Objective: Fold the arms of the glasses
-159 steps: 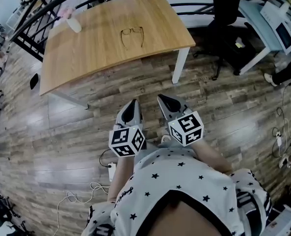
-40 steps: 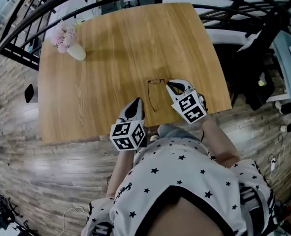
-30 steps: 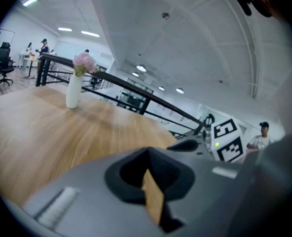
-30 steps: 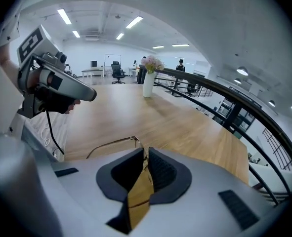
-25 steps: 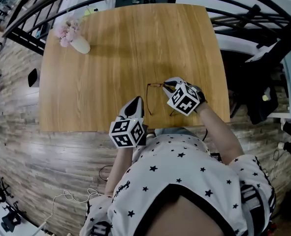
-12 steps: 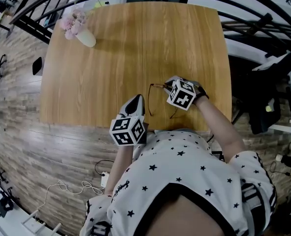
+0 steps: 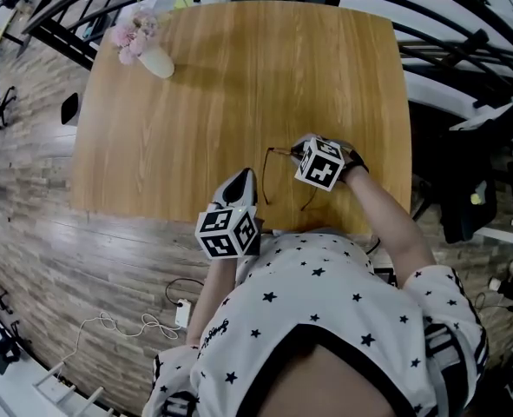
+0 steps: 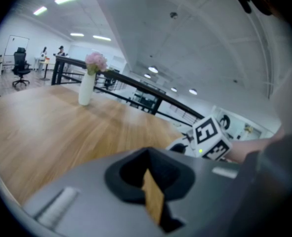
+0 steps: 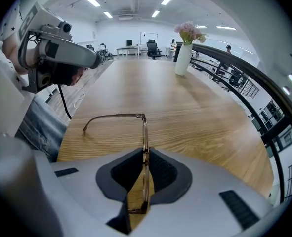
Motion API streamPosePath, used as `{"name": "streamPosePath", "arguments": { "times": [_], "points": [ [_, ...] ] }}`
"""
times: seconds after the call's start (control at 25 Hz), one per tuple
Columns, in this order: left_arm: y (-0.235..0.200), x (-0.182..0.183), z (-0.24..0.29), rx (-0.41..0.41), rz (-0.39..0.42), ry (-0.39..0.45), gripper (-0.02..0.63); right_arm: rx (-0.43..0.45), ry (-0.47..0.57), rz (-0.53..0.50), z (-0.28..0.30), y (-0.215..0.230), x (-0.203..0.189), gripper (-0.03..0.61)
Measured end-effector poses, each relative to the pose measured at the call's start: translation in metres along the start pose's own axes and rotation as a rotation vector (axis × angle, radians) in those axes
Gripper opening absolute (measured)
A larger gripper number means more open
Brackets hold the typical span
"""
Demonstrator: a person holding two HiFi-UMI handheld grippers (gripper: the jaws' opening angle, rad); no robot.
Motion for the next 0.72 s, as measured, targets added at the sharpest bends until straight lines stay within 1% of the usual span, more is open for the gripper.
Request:
{"name": "streamPosePath", "arguments": {
  "times": [0.16,0.32,0.56,0.72],
  "points": [
    [-0.003,0.000,0.000,0.004,-0.004,0.003,0.008,0.007,-0.003,-0.005,0.002,0.002,0.002,0.020],
    [-0.002,0.000,-0.001,0.000,0.001,0.003,0.008,0.007,-0.001,0.022,0.000,0.002,0.003,0.021],
    [0.001,-0.001,-0.003,-0.013,0.018,0.002,0.008,-0.035,0.032,0.082,-0.012,-0.001,0.001,0.020],
    [-0.001,0.000,-0.002,-0.023,0.029,0.000,0.008,-0.078,0.049,0.112,-0.020,0.001,0.004,0.020]
  ]
}}
Point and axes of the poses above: the fingertips, and each gripper's own axes: z forward along the fingers, y to its right, x out of its top, the point moved 7 cm from there along -z, backward along the fingers, and after that the axes turned 8 degrees about -y, right-handed, at the moved point
